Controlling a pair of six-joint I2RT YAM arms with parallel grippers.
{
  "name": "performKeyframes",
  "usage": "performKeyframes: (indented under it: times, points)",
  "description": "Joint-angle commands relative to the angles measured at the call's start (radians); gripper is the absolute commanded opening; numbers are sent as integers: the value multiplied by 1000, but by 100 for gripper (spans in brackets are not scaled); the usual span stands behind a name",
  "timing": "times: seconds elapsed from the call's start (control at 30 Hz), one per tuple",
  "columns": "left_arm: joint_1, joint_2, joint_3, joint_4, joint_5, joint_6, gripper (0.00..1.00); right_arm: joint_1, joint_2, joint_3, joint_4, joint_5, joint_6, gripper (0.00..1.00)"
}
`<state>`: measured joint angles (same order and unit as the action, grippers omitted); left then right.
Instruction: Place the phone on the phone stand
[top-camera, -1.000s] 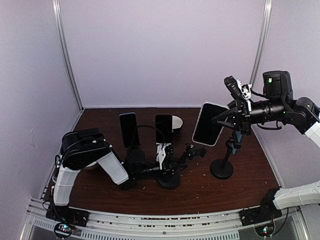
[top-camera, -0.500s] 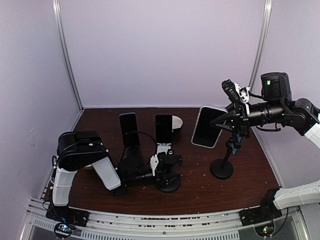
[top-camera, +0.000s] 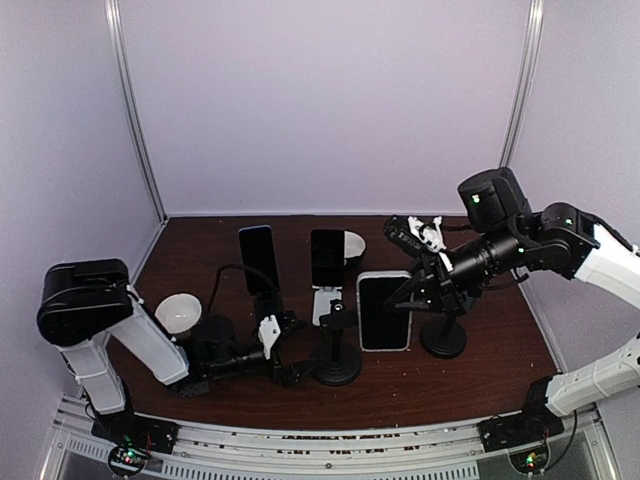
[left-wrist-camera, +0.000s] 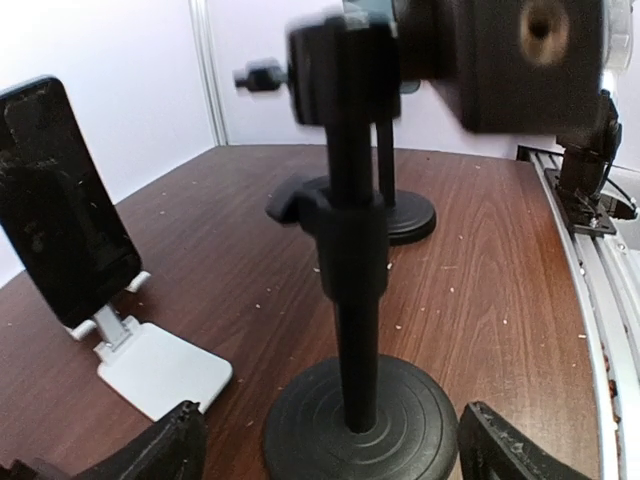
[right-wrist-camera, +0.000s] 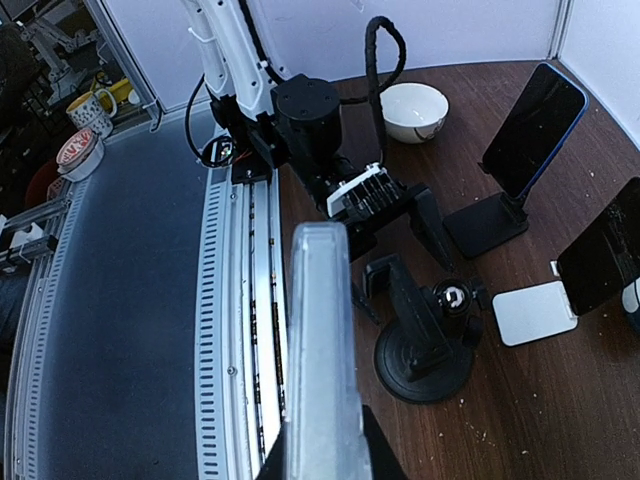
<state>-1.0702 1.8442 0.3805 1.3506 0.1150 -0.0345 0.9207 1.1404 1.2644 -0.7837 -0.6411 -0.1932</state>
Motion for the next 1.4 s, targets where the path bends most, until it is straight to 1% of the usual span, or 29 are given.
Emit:
performKeyframes:
  times: [0.0,0.03,0.07,0.1,0.13,0.17,0.2,0.27,0.3,0.37,0.43,0.53,0.6,0.63,0.7,0.77,0.83,0.9,0.97,1.07,1.1,1.17,1.2,1.27,1.3,1.33,1.37]
  points:
    - [-11,-230,-41,-246,-32,7,90,9,93,45,153,-5,-5,0]
    - [-12,-288,-35,-336,-23,9,90,9,123,59,154,-8,-13,0]
    - [-13,-348,2,-469,-21,24,90,10,149,68,154,-5,-18,0]
    - [-22,-393,58,-660,-34,44,89,9,169,75,152,-6,-27,0]
    - [-35,-425,112,-794,-62,74,88,11,183,77,161,-8,-30,0]
    - [-45,-447,141,-860,-70,96,87,11,191,72,179,-13,-25,0]
    - [-47,-470,147,-863,-59,100,88,11,196,64,205,-11,-19,0]
    - [-45,-514,125,-789,-35,87,91,12,199,50,257,3,-15,0]
    - [-41,-531,125,-779,-35,85,93,13,201,44,275,14,-17,0]
    - [-31,-544,166,-828,-19,97,94,11,214,50,275,43,-33,0]
    - [-30,-533,215,-867,29,115,93,11,228,50,272,74,-47,0]
    - [-25,-521,232,-794,94,92,90,11,246,46,275,76,-59,0]
    - [-2,-519,239,-770,105,64,87,11,247,34,280,61,-68,0]
    - [18,-517,251,-775,120,50,85,11,241,21,298,56,-68,0]
    - [64,-505,274,-764,195,31,78,12,225,-10,334,42,-64,0]
    - [73,-487,290,-722,278,31,72,11,212,-38,372,23,-57,0]
    - [73,-464,329,-709,353,34,64,12,206,-56,401,17,-51,0]
    - [72,-443,386,-785,386,46,56,10,209,-56,403,31,-55,0]
    - [69,-432,405,-822,417,56,54,11,213,-53,400,34,-59,0]
    - [68,-439,397,-780,453,49,50,10,215,-54,395,28,-63,0]
    - [67,-436,405,-788,463,51,45,10,213,-57,394,29,-64,0]
    - [65,-426,427,-826,472,65,27,10,207,-59,397,32,-66,0]
    - [65,-420,430,-830,483,70,20,11,205,-58,398,31,-65,0]
    - [65,-407,431,-809,511,63,3,11,208,-57,395,27,-66,0]
    - [65,-401,434,-804,520,59,0,10,209,-56,390,28,-69,0]
    - [65,-397,440,-810,520,54,0,11,209,-56,382,35,-68,2]
    - [65,-398,449,-825,514,62,0,11,204,-59,371,53,-67,12]
